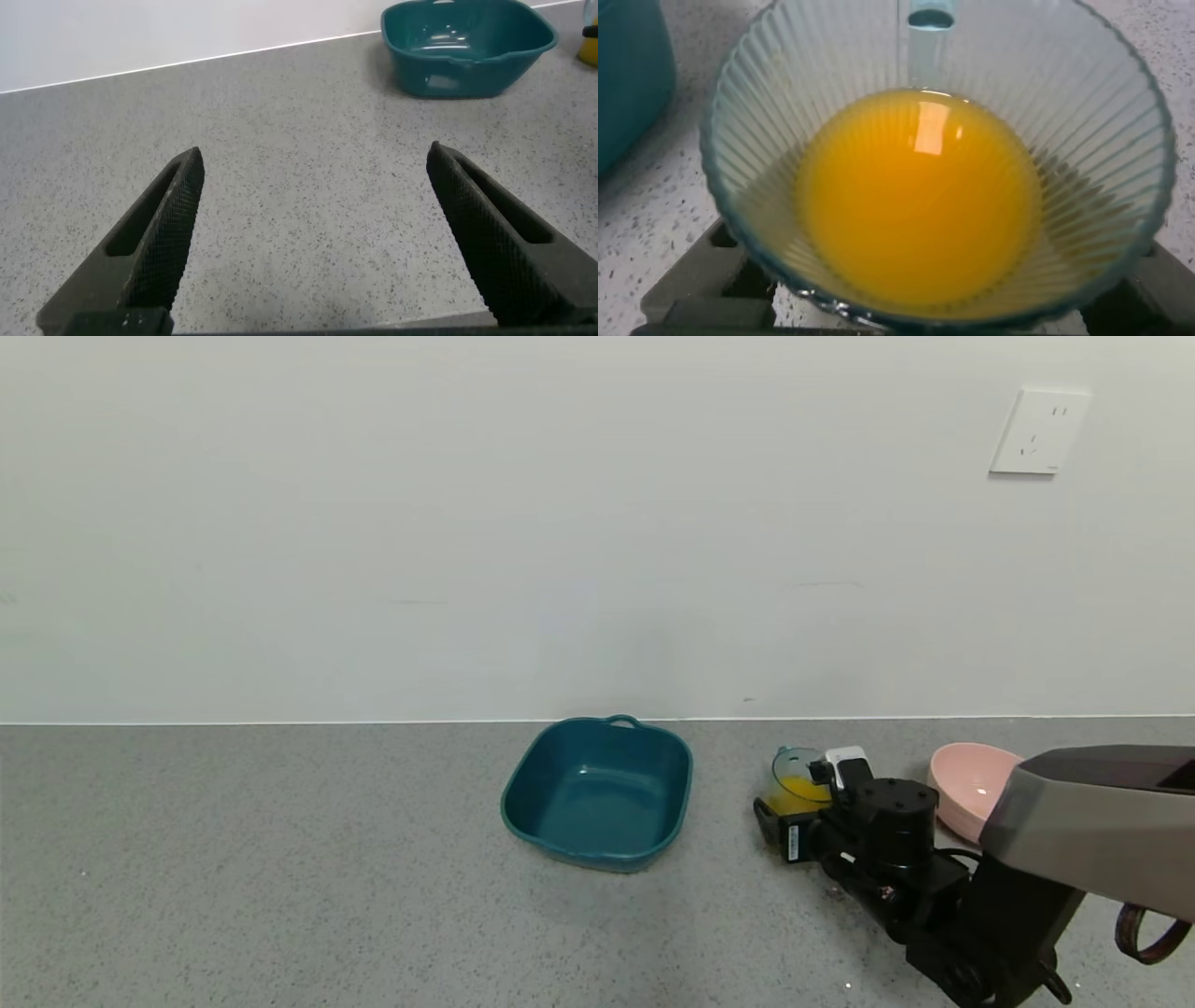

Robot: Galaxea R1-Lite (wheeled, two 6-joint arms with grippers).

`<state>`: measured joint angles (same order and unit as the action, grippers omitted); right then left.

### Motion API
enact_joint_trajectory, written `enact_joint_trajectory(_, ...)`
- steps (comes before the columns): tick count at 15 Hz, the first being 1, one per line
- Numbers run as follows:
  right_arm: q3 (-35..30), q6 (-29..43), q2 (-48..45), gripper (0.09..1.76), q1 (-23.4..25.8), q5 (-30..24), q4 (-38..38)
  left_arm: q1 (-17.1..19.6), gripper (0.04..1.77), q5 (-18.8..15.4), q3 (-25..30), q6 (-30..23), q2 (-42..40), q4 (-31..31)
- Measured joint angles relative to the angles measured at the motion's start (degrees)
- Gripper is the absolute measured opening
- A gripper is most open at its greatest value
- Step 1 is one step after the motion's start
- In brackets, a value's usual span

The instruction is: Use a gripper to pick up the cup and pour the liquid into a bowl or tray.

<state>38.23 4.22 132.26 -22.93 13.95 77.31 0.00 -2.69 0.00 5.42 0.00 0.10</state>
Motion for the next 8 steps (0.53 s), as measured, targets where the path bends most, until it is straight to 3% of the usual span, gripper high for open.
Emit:
enact_joint_trajectory(7,0.1,0.0,0.8,1.71,-0.2,0.1,0.4,0.0,1.72,0.0,0.0,0.0,0.0,0.0)
enact_joint_trajectory(8,0.1,0.0,0.8,1.55,-0.2,0.1,0.4,0.0,1.72,0.0,0.0,0.0,0.0,0.0)
